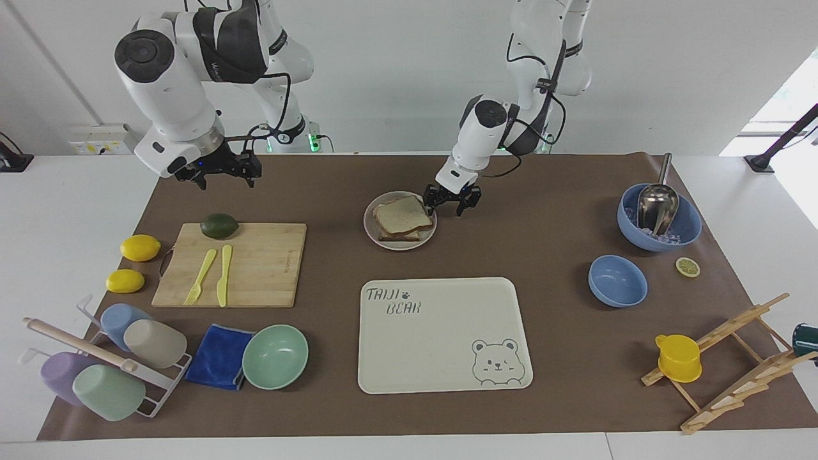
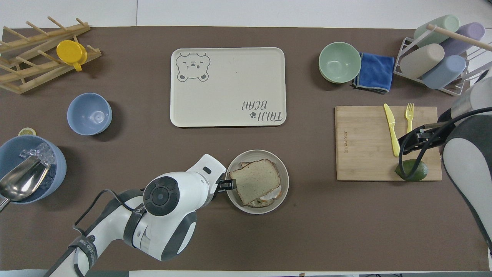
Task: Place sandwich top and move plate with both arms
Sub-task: 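Grasp the plate rim nearest the robot with the left gripper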
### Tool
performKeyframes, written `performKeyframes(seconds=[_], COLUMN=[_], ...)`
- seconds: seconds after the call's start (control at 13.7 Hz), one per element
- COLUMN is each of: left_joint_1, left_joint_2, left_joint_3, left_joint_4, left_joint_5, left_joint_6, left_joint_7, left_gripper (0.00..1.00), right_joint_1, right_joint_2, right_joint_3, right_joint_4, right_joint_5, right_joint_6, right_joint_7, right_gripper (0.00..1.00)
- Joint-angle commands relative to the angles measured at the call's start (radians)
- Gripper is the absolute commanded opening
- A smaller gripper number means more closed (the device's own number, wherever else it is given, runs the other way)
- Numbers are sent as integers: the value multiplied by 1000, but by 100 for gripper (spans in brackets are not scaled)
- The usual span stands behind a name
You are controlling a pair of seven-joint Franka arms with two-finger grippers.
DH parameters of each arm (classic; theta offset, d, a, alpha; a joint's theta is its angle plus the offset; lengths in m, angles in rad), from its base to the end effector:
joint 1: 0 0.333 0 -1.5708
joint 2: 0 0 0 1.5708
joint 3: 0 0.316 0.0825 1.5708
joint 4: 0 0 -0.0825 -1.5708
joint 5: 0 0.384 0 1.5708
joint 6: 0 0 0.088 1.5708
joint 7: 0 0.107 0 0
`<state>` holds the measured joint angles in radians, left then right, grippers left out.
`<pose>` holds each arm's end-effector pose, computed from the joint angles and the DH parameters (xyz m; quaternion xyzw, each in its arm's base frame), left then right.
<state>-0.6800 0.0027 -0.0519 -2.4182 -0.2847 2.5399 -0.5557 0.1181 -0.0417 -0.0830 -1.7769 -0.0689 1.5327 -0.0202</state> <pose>0.3731 -0.3306 0.3186 0.9941 0.0246 -0.0053 0.1051 0.5263 0.0102 0.5483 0.9939 0.0299 -0.1008 0.0334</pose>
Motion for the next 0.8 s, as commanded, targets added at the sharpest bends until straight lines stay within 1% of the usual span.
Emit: performKeyframes(seconds=[0.0, 0.22, 0.36, 0.51, 0.66, 0.73], left_joint_1=[-27, -49, -67, -69, -62, -58], left_joint_2=[-4, 12, 32, 45, 45, 45], left_joint_3=[14, 14, 14, 14, 14, 14], left_joint_4=[-19, -19, -19, -19, -19, -18], left_joint_5=[-36, -62, -68, -67, -67, -67], left_joint_6=[31, 49, 94, 108, 103, 100], left_joint_7=[-26, -35, -70, -81, -78, -76], left_gripper=[72, 70, 69, 65, 64, 64], right_joint_1=[-67, -75, -74, -75, -101, -103], right_joint_2=[-18, -20, -20, -20, 3, 2], right_joint_3=[51, 57, 54, 49, 40, 22], right_joint_4=[-36, -42, -41, -33, 6, 26], right_joint_5=[3, 3, 3, 3, 14, 46], right_joint_6=[40, 34, 32, 40, 37, 34], right_joint_7=[5, 3, 5, 2, -7, -9], right_gripper=[100, 100, 100, 100, 100, 100])
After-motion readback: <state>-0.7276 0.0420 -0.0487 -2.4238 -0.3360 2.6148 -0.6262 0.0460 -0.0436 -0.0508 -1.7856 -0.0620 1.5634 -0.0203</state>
